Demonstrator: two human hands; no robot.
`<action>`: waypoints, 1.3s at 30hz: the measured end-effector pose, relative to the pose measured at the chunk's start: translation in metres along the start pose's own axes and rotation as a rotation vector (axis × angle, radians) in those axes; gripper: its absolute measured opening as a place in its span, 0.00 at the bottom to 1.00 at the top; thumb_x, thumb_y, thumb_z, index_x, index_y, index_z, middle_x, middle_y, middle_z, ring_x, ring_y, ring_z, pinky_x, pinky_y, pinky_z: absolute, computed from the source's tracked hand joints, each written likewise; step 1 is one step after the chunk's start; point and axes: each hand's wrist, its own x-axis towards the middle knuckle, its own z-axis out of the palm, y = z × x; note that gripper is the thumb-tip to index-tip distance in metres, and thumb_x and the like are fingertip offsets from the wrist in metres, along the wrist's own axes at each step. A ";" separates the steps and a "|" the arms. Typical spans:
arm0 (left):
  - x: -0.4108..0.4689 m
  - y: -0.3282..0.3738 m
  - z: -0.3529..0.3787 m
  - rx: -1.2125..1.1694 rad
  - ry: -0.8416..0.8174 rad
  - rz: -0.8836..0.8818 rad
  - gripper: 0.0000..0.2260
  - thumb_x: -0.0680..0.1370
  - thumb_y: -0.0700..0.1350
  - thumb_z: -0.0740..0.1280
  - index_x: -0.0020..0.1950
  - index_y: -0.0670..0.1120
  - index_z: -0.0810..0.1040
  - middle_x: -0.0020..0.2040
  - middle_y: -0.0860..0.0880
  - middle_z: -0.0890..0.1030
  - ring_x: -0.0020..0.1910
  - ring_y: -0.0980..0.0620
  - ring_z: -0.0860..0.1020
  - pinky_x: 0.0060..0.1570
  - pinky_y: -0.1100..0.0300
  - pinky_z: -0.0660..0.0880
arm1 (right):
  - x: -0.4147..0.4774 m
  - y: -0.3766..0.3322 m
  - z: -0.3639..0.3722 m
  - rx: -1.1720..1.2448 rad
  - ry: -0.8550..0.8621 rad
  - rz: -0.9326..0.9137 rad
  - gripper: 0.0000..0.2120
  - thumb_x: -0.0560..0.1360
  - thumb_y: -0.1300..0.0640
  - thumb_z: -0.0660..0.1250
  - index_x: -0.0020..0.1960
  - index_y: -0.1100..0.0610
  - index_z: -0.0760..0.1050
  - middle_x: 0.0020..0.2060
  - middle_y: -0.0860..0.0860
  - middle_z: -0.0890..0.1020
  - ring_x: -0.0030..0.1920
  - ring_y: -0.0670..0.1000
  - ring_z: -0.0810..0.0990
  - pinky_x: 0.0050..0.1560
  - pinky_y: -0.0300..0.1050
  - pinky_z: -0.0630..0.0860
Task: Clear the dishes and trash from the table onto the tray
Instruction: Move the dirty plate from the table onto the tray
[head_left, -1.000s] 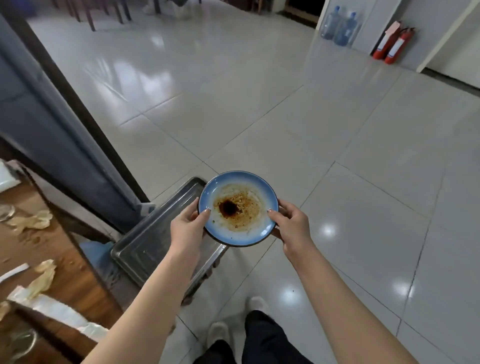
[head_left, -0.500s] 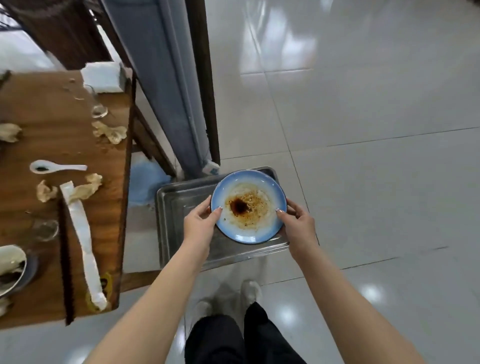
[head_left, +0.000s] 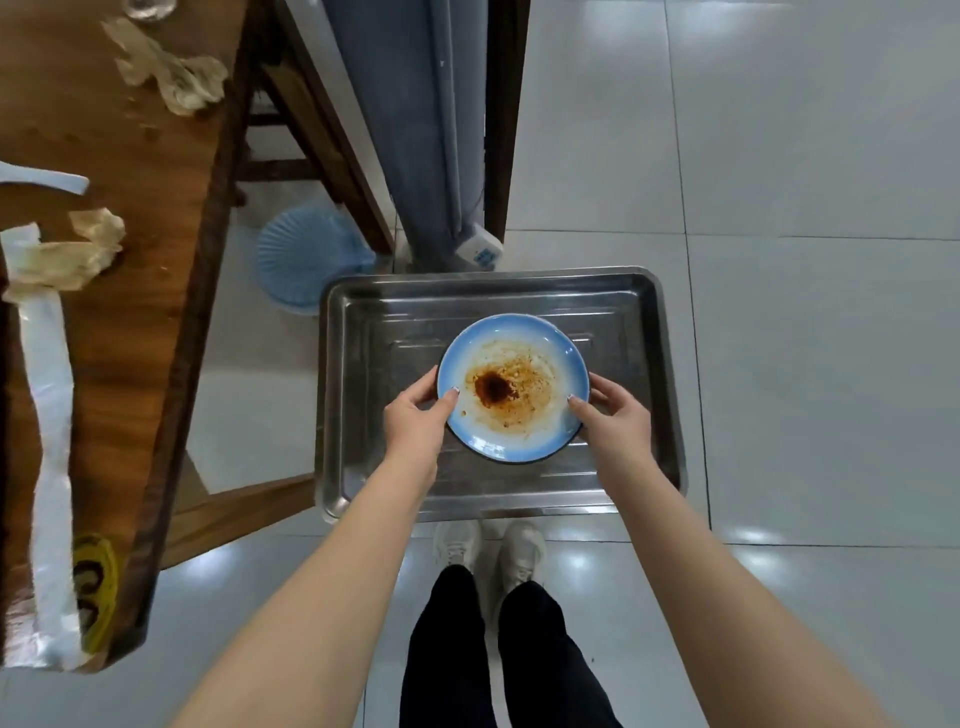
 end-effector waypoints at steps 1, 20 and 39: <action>0.011 -0.008 0.003 0.000 0.013 -0.008 0.17 0.77 0.38 0.69 0.64 0.50 0.78 0.56 0.54 0.81 0.59 0.49 0.77 0.61 0.47 0.75 | 0.010 0.006 0.003 -0.002 -0.001 0.005 0.15 0.75 0.64 0.69 0.60 0.53 0.76 0.50 0.48 0.81 0.50 0.48 0.81 0.35 0.37 0.78; 0.084 -0.059 0.047 0.212 0.229 0.053 0.18 0.80 0.43 0.64 0.70 0.51 0.73 0.64 0.52 0.77 0.62 0.51 0.75 0.59 0.53 0.74 | 0.095 0.065 0.041 -0.157 0.043 -0.041 0.19 0.76 0.64 0.68 0.66 0.53 0.75 0.52 0.42 0.80 0.57 0.46 0.79 0.60 0.48 0.77; 0.056 -0.014 0.017 0.287 0.052 -0.001 0.23 0.80 0.46 0.63 0.75 0.47 0.63 0.72 0.47 0.69 0.69 0.48 0.70 0.64 0.54 0.68 | 0.052 0.018 0.046 -0.439 -0.007 -0.030 0.31 0.77 0.50 0.66 0.76 0.57 0.60 0.70 0.53 0.70 0.70 0.54 0.68 0.66 0.53 0.70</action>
